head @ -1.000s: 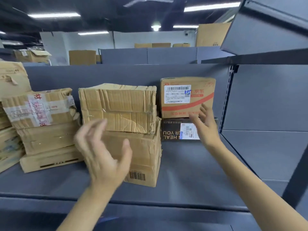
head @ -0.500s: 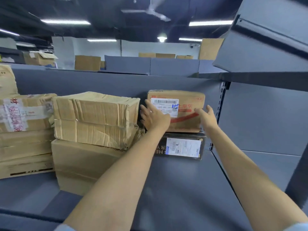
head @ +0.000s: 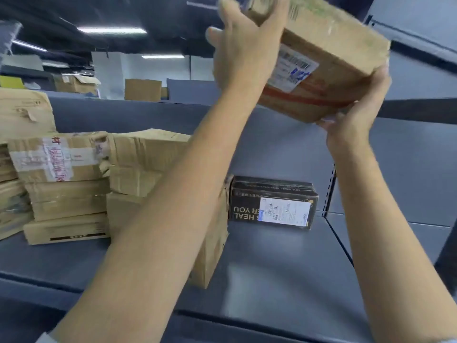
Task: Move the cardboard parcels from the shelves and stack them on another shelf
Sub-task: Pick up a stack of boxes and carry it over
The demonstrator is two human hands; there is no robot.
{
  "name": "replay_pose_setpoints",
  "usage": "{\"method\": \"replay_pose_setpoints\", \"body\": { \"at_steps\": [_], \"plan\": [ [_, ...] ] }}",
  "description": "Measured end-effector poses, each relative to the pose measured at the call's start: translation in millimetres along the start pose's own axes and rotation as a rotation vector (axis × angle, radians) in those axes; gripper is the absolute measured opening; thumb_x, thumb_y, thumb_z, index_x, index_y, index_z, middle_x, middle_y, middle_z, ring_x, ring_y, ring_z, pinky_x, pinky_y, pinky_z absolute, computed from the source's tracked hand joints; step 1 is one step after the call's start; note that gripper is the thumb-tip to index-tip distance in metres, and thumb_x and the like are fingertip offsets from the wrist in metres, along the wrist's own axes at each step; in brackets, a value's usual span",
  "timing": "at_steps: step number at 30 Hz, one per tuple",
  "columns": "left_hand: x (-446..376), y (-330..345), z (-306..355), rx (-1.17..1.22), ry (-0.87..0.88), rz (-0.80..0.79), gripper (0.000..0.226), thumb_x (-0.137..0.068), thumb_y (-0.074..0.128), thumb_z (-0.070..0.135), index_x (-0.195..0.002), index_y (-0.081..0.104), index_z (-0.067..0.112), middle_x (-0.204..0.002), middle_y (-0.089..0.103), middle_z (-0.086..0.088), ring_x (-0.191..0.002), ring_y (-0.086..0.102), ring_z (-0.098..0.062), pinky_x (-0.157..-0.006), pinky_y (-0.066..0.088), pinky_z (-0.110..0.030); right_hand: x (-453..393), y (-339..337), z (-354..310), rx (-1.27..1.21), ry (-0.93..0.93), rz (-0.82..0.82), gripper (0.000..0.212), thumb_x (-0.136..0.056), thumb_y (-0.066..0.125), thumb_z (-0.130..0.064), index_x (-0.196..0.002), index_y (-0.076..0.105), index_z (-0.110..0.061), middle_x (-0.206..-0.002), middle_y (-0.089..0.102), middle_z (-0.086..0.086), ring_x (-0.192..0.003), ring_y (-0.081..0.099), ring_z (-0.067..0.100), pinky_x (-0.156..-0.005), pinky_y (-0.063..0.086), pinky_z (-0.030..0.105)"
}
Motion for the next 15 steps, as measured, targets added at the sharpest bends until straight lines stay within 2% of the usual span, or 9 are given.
{"method": "replay_pose_setpoints", "body": {
  "at_steps": [1,3,5,6,8,9,11,13,15],
  "plan": [
    [-13,-22,6,-0.016,0.067,-0.031,0.042,-0.084,0.053,0.052,-0.11,0.042,0.021,-0.114,0.05,-0.004,-0.098,0.053,-0.019,-0.078,0.048,-0.029,8,16,-5,-0.017,-0.038,-0.031,0.057,-0.062,0.052,-0.062,-0.102,0.057,-0.022,-0.104,0.063,-0.003,-0.094,0.063,0.018,-0.076,0.056,0.041],
    [-35,-61,-2,0.017,0.072,-0.176,0.034,-0.08,0.055,0.045,-0.105,0.043,0.026,-0.111,0.059,0.001,-0.1,0.056,-0.012,-0.077,0.048,-0.028,26,49,-5,0.026,-0.119,-0.105,0.068,-0.062,0.054,-0.051,-0.121,0.048,-0.02,-0.115,0.058,0.003,-0.104,0.059,0.022,-0.09,0.052,0.044],
    [-47,-100,-30,0.0,-0.043,-0.292,0.039,-0.075,0.058,0.043,-0.11,0.044,0.03,-0.117,0.06,0.005,-0.104,0.057,-0.01,-0.08,0.046,-0.029,53,81,5,0.117,-0.197,-0.267,0.077,-0.072,0.054,-0.036,-0.143,0.027,-0.023,-0.124,0.053,-0.004,-0.112,0.052,0.018,-0.101,0.043,0.041],
    [-52,-117,-48,-0.016,-0.107,-0.32,0.041,-0.074,0.06,0.041,-0.11,0.044,0.033,-0.12,0.059,0.007,-0.107,0.057,-0.012,-0.086,0.045,-0.034,65,93,15,0.172,-0.232,-0.368,0.082,-0.075,0.053,-0.03,-0.148,0.017,-0.021,-0.133,0.047,-0.004,-0.119,0.048,0.019,-0.105,0.04,0.04],
    [-54,-147,-86,-0.048,-0.2,-0.345,0.039,-0.079,0.064,0.031,-0.113,0.045,0.036,-0.12,0.058,0.01,-0.112,0.055,-0.013,-0.097,0.041,-0.046,86,111,39,0.312,-0.273,-0.538,0.087,-0.077,0.053,-0.024,-0.151,0.009,-0.016,-0.15,0.031,0.007,-0.134,0.038,0.023,-0.111,0.037,0.04],
    [-51,-158,-105,-0.07,-0.246,-0.356,0.041,-0.082,0.065,0.024,-0.116,0.044,0.035,-0.118,0.058,0.01,-0.113,0.054,-0.014,-0.1,0.04,-0.049,94,116,50,0.37,-0.273,-0.591,0.085,-0.078,0.054,-0.021,-0.151,0.009,-0.014,-0.151,0.027,0.008,-0.136,0.035,0.022,-0.112,0.035,0.04],
    [-41,-174,-140,-0.129,-0.334,-0.4,0.051,-0.082,0.069,0.016,-0.123,0.043,0.03,-0.119,0.058,0.007,-0.114,0.054,-0.017,-0.101,0.041,-0.049,105,118,67,0.461,-0.262,-0.645,0.081,-0.076,0.054,-0.016,-0.148,0.017,-0.009,-0.144,0.034,0.004,-0.13,0.04,0.015,-0.11,0.038,0.034],
    [-30,-180,-163,-0.152,-0.394,-0.425,0.06,-0.079,0.072,0.015,-0.128,0.041,0.028,-0.118,0.062,0.002,-0.11,0.058,-0.017,-0.096,0.046,-0.042,113,112,80,0.514,-0.231,-0.641,0.078,-0.071,0.055,-0.027,-0.141,0.025,-0.012,-0.135,0.04,0.002,-0.122,0.044,0.011,-0.104,0.042,0.033],
    [-23,-180,-170,-0.132,-0.402,-0.42,0.063,-0.081,0.07,0.014,-0.135,0.038,0.023,-0.115,0.062,0.003,-0.108,0.059,-0.015,-0.088,0.048,-0.034,116,106,84,0.52,-0.22,-0.617,0.079,-0.067,0.053,-0.036,-0.138,0.025,-0.014,-0.133,0.04,0.003,-0.118,0.045,0.002,-0.1,0.043,0.029]
  ]
}}
Point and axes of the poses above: each hand's wrist, its own x-axis away from the middle knuckle, its own y-axis out of the palm, z = x × y, the point moved 6 cm from there along -x, towards the middle knuckle
